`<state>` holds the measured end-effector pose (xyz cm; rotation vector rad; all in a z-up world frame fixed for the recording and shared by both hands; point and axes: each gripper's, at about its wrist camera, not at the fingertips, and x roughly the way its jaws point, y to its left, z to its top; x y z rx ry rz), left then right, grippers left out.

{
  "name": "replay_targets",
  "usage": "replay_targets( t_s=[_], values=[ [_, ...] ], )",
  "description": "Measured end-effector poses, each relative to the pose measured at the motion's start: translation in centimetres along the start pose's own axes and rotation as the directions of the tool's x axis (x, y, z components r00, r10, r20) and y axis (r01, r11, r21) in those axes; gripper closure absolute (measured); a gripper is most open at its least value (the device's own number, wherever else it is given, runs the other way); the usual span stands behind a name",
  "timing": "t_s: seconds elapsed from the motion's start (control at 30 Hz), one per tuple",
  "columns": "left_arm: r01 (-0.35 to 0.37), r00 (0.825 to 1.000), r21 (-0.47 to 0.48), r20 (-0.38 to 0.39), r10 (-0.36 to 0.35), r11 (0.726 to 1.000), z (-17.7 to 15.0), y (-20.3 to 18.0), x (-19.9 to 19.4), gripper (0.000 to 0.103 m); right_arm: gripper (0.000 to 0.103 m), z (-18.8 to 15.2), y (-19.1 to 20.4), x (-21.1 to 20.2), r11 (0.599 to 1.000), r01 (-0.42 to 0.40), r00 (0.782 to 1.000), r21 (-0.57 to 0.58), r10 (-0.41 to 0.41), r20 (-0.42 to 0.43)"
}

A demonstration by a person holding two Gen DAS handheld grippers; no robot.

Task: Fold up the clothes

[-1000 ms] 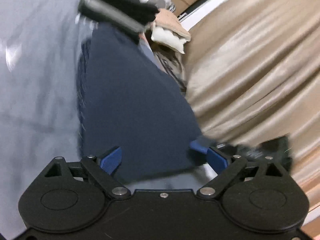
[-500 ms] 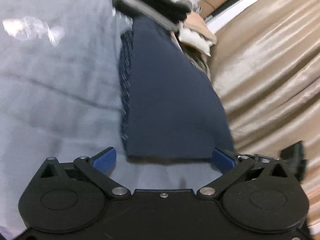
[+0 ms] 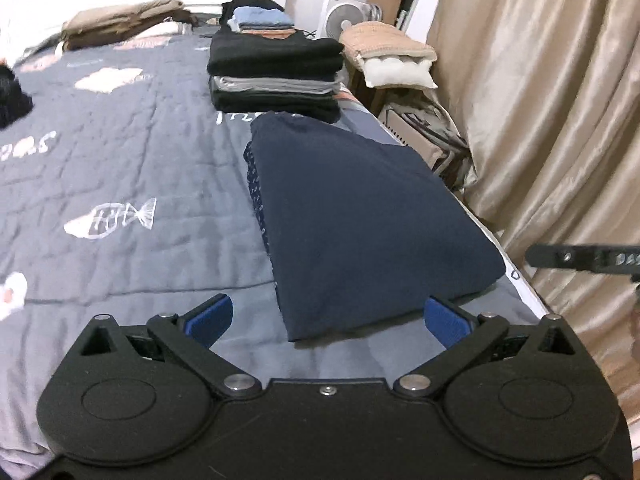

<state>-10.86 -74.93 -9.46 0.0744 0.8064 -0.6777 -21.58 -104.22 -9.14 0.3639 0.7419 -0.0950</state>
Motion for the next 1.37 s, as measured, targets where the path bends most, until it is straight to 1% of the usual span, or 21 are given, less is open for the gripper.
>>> replay_targets(
  t_s=[0.07,0.2,0.27,0.37,0.47,0.67,0.77,0.93,1.0,1.07,1.2,1.37],
  values=[
    [-0.012,1.000,0.009,-0.001,0.012,1.000,0.5,-0.4,-0.8,0.000,0.045,0.5,0.9,-0.8,1.000,0.001,1.000,-0.010,-0.001,-0.017],
    [0.003,0.999,-0.002,-0.034,-0.003,1.000,1.4,-0.6,-2.2,0.000,0.045,1.0,2.6,-1.9,1.000,0.018,0.998,-0.023,-0.020,-0.061],
    [-0.004,0.999,0.028,-0.048,0.006,1.000,1.7,-1.1,-3.0,0.000,0.044,1.1,3.4,-2.3,0.999,0.030,0.996,-0.040,-0.034,-0.087],
    [-0.036,0.998,0.114,-0.049,0.042,0.993,1.7,-2.1,-4.1,0.000,0.044,1.0,4.6,-3.3,0.998,0.041,0.993,-0.053,-0.046,-0.111],
    [-0.043,0.998,0.151,-0.046,0.050,0.988,1.7,-2.6,-5.5,0.000,0.044,0.8,5.5,-4.6,0.996,0.055,0.993,-0.073,-0.062,-0.103],
    [-0.046,0.998,0.183,-0.037,0.053,0.982,1.8,-3.3,-7.6,0.000,0.044,0.4,6.4,-6.0,0.986,0.090,0.989,-0.139,-0.106,-0.105],
    [-0.050,0.998,0.199,-0.031,0.057,0.979,2.0,-3.7,-8.5,0.000,0.044,0.6,6.5,-6.4,0.987,0.090,0.989,-0.137,-0.105,-0.104],
    [-0.092,0.995,0.238,-0.021,0.100,0.967,2.5,-4.6,-8.6,0.000,0.044,1.1,6.8,-6.8,0.980,0.099,0.988,-0.170,-0.117,-0.100],
    [-0.084,0.996,0.233,-0.023,0.092,0.969,2.7,-4.8,-8.6,0.000,0.044,1.3,7.0,-6.9,0.977,0.109,0.987,-0.182,-0.128,-0.095],
    [-0.079,0.996,0.231,-0.021,0.086,0.970,2.7,-4.9,-8.6,0.000,0.044,1.5,6.9,-7.0,0.978,0.103,0.988,-0.181,-0.122,-0.098],
    [-0.092,0.995,0.235,-0.016,0.098,0.968,2.7,-5.2,-8.5,0.000,0.044,1.4,6.9,-7.2,0.975,0.101,0.987,-0.196,-0.123,-0.102],
    [-0.070,0.997,0.223,-0.007,0.073,0.972,2.6,-5.3,-8.4,0.000,0.044,1.4,6.6,-7.2,0.975,0.098,0.987,-0.198,-0.121,-0.109]
  ],
)
